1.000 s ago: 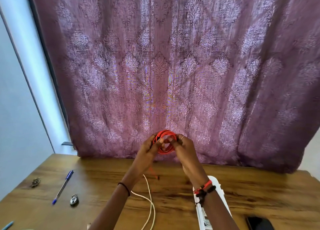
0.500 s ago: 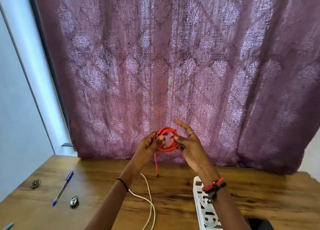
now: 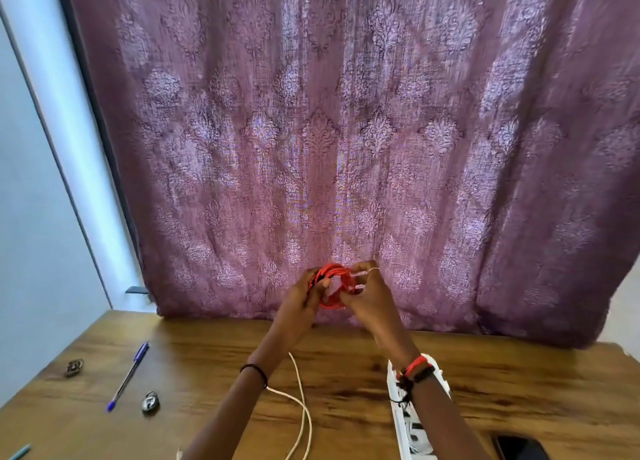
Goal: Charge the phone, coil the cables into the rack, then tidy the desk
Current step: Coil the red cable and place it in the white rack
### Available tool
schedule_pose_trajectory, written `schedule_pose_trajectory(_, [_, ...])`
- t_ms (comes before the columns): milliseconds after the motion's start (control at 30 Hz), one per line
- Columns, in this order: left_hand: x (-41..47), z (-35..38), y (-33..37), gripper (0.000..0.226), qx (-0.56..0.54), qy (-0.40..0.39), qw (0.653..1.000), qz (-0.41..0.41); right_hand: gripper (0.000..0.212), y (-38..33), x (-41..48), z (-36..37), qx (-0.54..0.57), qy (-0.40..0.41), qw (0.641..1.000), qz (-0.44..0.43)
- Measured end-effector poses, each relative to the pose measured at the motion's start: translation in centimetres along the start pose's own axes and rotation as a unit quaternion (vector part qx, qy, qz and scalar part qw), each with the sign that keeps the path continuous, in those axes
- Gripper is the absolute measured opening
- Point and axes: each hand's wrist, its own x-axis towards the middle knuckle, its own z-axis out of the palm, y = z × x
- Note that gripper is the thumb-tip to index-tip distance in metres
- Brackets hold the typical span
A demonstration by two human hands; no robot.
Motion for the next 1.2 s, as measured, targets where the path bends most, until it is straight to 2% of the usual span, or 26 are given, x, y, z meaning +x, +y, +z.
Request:
schedule_pose_trajectory(133, [0.0, 0.1, 0.0, 0.034, 0.048, -0.008, 0.998, 0.029, 0.026, 0.5, 0.4, -0.2, -0.149, 0.01, 0.989, -0.022])
schedule_pose_trajectory(267, [-0.4, 0.2, -0.8, 0.03, 0.088, -0.005, 0.995, 0.04, 0.017, 0.2, 0.9, -1.2, -0.27, -0.072, 0.959, -0.05])
schedule_pose_trajectory(367, [-1.1, 0.2, -1.0, 0.036, 0.21, 0.013, 0.975, 0.077, 0.031, -0.9, 1.1, -2.7, -0.325, -0.149, 0.933, -0.024])
schedule_pose_trajectory(400, [-1.1, 0.1, -0.9, 0.037, 0.24, 0.02, 0.966, 0.093, 0.036, -1.2, 1.1, -3.1, -0.3, -0.167, 0.939, -0.017])
schedule_pose_trajectory(467, [-0.9, -0.3, -0.7, 0.036, 0.249, 0.03, 0.963, 0.101, 0.041, -1.5, 0.6, -3.7, -0.107, -0.193, 0.974, 0.044])
schedule_pose_trajectory(533, [-0.5, -0.7, -0.5, 0.036, 0.206, 0.039, 0.975, 0.077, 0.035, -1.7, 0.2, -4.1, 0.117, -0.197, 0.965, 0.13])
schedule_pose_trajectory(600, [-0.1, -0.9, -0.5, 0.034, 0.16, 0.039, 0.985, 0.059, 0.022, -1.7, 0.5, -4.4, 0.2, -0.187, 0.946, 0.172])
schedule_pose_trajectory(733, [-0.1, -1.0, -1.2, 0.033, 0.112, 0.031, 0.993, 0.035, 0.015, -1.2, 0.9, -4.4, 0.254, -0.163, 0.927, 0.222])
schedule_pose_trajectory(833, [-0.2, -1.6, -1.5, 0.044, 0.072, 0.039, 0.997, 0.011, 0.009, -0.7, 1.0, -4.7, 0.293, -0.165, 0.907, 0.252])
schedule_pose_trajectory(1000, [-0.4, -2.7, -1.2, 0.038, 0.064, 0.051, 0.997, 0.0, 0.001, 0.0, 1.1, -5.3, 0.267, -0.159, 0.915, 0.257])
schedule_pose_trajectory(1100, [-0.6, -2.4, -1.6, 0.015, 0.005, 0.083, 0.996, -0.03, 0.004, 0.2, 1.0, -4.8, 0.199, -0.147, 0.947, 0.206])
schedule_pose_trajectory(1200, [-0.9, -1.6, -2.0, 0.016, -0.139, 0.134, 0.977, -0.094, 0.011, 1.1, 1.2, -3.6, 0.074, -0.076, 0.99, 0.094])
